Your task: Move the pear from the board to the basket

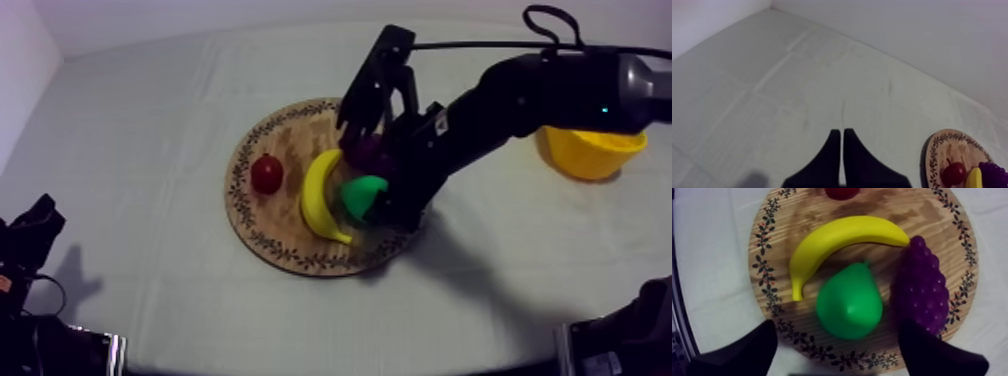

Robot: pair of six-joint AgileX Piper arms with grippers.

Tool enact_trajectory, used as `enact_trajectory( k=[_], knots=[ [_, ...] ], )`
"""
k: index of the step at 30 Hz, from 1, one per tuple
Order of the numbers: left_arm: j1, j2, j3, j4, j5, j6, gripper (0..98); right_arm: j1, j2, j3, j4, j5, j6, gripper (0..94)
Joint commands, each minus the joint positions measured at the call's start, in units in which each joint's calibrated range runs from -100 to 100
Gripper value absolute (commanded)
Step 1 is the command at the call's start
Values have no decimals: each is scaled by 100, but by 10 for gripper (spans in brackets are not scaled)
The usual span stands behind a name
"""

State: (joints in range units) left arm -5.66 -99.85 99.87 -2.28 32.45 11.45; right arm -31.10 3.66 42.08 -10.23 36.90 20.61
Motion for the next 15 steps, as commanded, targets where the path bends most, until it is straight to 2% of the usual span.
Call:
enact_trajectory(
  k=[1,15],
  knots=[
    [-2,2,2,0,5,-2,1,-5,108,-11,44,-1,-59,865],
    [-2,2,2,0,5,-3,1,-27,581,-118,180,64,-168,818]
  ],
)
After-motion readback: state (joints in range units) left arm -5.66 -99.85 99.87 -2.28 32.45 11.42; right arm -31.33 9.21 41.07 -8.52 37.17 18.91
